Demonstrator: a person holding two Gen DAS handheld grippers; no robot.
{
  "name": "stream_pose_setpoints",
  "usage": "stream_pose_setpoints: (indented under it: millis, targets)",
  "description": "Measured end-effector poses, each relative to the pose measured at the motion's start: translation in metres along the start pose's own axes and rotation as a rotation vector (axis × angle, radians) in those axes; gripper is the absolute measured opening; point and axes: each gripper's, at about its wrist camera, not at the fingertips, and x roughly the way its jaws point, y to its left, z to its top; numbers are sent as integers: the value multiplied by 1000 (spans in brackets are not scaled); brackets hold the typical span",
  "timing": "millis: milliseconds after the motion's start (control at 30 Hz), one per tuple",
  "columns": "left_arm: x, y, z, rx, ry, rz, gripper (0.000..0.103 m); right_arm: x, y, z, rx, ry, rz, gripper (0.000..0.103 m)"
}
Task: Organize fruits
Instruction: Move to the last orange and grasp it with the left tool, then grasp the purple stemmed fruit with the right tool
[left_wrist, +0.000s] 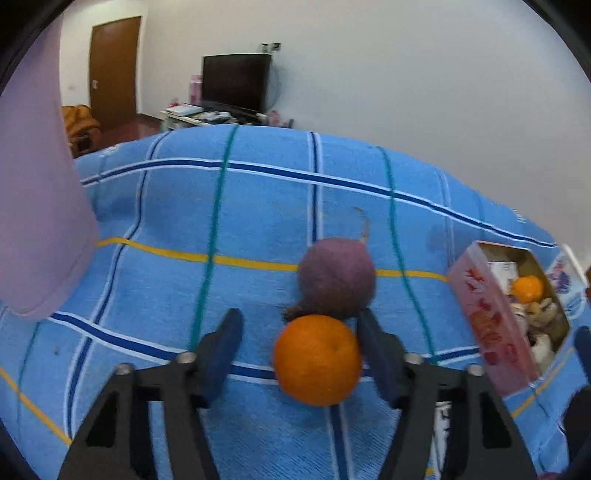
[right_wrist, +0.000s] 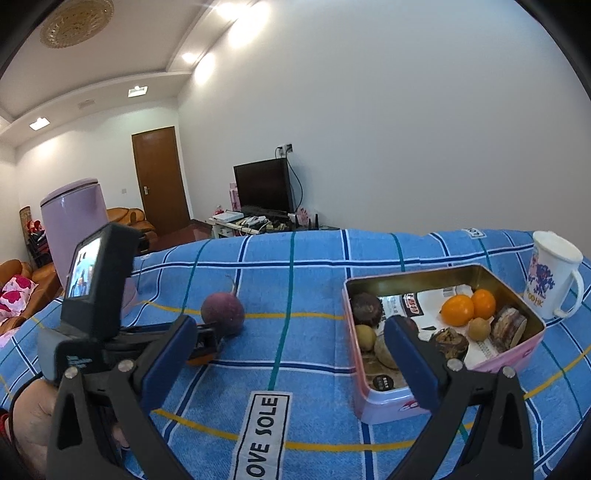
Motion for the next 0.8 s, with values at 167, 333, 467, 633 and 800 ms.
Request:
stream_pose_setpoints:
  millis: [167, 333, 467, 633, 800]
  targets:
    - [-4, -3, -4, 14, 7, -48, 49, 4, 0, 0, 1, 23, 2, 103]
    - [7, -3, 0, 0, 51, -87, 50, 4, 3, 0, -16, 25, -6, 103]
    - [5, 0, 0, -29, 45, -109, 45, 3, 5, 0, -22, 20, -10, 103]
    - [-1, -1, -6, -1, 44, -124, 44, 6, 5, 0, -26, 35, -13, 103]
    - [-14, 14, -7, -11, 25, -56, 44, 6, 7, 0, -37, 38, -11, 103]
